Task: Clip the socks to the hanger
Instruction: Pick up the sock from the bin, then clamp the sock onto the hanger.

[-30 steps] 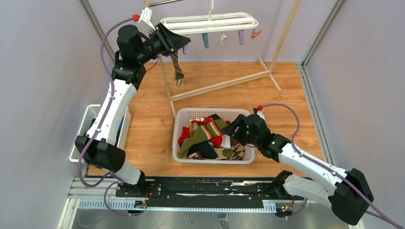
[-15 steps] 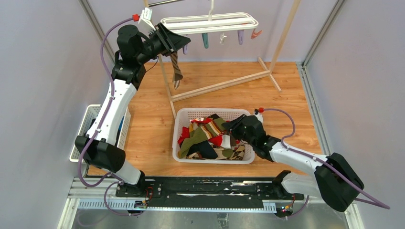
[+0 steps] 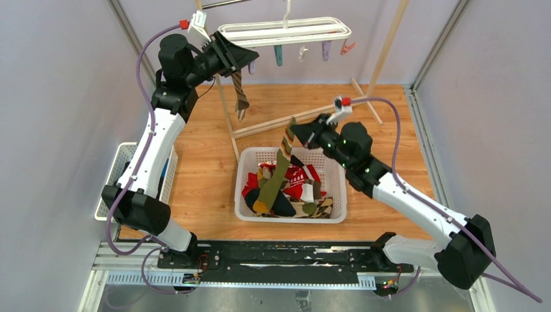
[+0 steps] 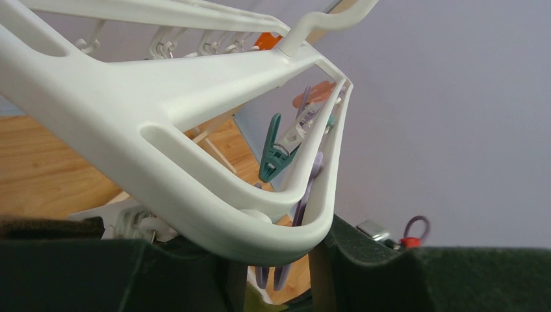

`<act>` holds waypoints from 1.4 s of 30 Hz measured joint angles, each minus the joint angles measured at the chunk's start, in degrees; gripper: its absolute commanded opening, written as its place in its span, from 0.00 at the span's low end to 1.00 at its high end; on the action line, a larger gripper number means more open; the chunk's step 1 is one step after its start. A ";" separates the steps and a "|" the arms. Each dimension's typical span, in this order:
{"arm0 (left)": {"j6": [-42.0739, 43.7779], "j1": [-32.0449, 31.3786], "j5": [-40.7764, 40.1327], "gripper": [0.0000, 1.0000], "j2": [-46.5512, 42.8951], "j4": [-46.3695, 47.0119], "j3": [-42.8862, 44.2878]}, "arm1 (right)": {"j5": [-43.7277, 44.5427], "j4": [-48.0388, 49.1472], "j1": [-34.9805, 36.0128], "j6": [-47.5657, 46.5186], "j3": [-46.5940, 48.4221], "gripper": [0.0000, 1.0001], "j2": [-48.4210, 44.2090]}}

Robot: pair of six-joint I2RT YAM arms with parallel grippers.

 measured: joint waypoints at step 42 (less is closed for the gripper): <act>-7.17 1.73 6.54 0.00 -0.15 7.23 -2.69 | -53.20 30.62 -9.92 5.05 46.88 0.00 40.81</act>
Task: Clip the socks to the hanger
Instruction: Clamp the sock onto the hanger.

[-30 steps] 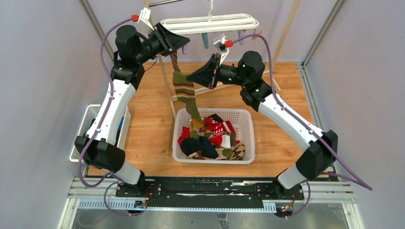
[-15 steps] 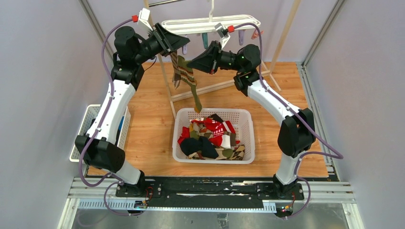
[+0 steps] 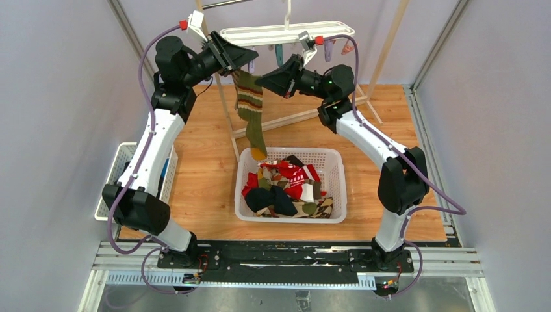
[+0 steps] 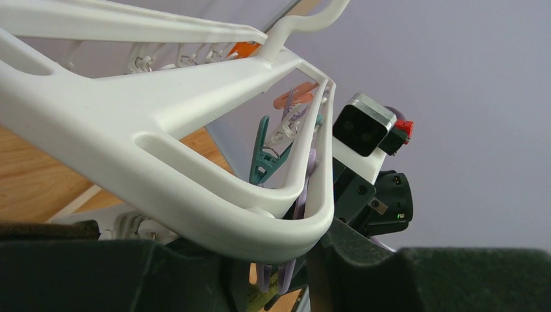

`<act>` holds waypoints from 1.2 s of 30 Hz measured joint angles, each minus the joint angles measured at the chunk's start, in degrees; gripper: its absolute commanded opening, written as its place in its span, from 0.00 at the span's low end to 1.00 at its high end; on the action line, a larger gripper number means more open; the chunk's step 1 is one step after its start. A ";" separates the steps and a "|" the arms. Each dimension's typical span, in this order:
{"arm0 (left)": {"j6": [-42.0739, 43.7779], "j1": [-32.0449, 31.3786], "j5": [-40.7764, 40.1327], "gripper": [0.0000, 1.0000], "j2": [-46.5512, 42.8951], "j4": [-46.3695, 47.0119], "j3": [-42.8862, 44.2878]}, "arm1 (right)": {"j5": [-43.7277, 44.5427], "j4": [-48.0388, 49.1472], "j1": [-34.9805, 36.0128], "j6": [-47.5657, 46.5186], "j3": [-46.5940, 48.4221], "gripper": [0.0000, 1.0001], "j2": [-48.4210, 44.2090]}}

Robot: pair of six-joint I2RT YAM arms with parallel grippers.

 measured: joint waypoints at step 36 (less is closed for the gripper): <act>-0.15 0.00 0.22 0.00 0.00 0.09 0.00 | 0.28 0.94 0.00 0.48 -0.09 0.00 -0.07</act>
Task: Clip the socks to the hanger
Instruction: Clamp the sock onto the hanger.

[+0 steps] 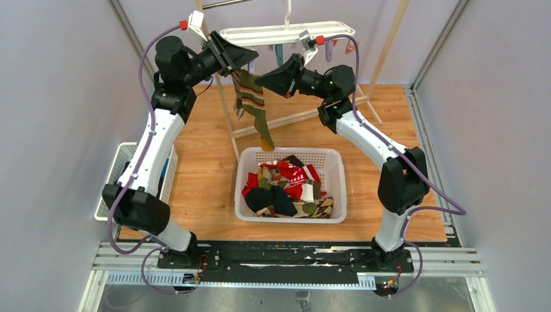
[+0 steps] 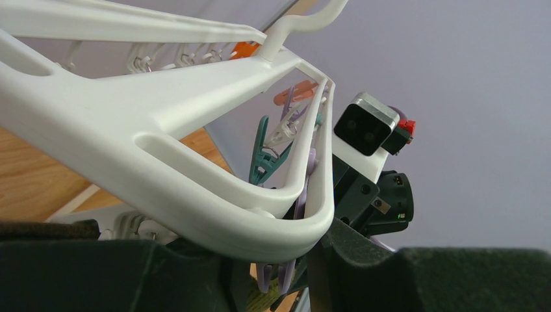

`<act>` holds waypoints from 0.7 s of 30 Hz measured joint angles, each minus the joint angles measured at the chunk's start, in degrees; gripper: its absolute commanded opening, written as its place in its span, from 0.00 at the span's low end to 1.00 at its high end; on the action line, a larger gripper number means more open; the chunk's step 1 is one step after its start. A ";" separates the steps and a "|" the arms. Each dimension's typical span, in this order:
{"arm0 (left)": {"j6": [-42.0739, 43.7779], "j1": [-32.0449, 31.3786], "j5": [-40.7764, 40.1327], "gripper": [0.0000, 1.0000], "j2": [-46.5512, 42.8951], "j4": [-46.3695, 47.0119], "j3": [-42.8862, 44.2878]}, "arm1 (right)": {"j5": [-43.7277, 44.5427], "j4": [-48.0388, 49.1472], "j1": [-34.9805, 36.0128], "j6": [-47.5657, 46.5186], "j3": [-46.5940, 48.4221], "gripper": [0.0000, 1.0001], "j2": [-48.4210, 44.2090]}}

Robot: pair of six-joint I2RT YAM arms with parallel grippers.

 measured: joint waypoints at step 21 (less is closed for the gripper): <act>-0.61 0.26 1.07 0.00 0.00 0.81 -0.04 | 3.58 1.31 0.00 1.44 0.11 0.00 0.00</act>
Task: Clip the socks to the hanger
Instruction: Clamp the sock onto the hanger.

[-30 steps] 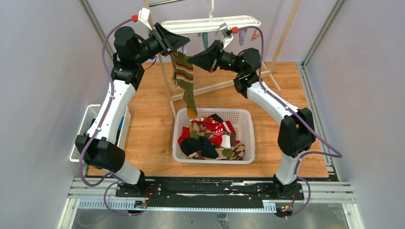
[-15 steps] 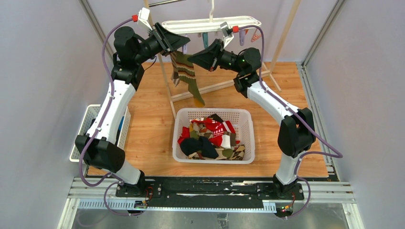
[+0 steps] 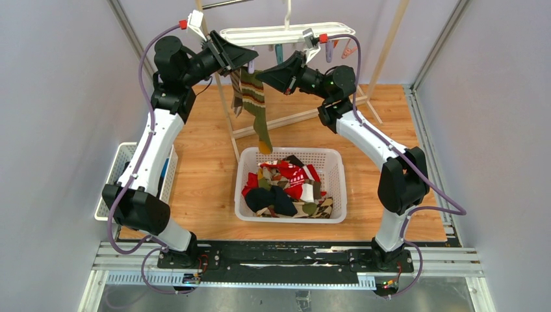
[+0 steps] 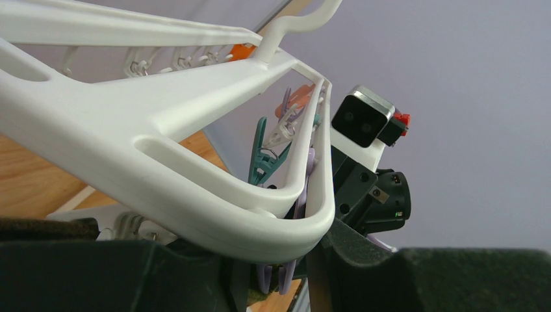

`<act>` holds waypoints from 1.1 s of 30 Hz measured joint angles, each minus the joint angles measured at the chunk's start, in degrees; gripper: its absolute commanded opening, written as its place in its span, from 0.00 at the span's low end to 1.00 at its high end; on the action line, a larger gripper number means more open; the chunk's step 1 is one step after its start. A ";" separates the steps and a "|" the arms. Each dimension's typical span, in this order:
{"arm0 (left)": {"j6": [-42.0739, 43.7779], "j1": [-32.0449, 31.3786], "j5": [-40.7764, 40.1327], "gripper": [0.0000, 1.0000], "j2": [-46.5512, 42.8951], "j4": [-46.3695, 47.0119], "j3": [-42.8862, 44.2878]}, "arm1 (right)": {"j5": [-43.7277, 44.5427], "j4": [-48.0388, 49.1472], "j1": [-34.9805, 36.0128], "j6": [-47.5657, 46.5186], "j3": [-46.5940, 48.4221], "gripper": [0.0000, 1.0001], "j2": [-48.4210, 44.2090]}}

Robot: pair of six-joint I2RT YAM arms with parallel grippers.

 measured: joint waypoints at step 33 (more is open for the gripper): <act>-0.57 0.04 0.46 0.00 0.00 0.28 0.00 | -0.31 5.01 -0.50 4.61 -5.49 0.00 -0.90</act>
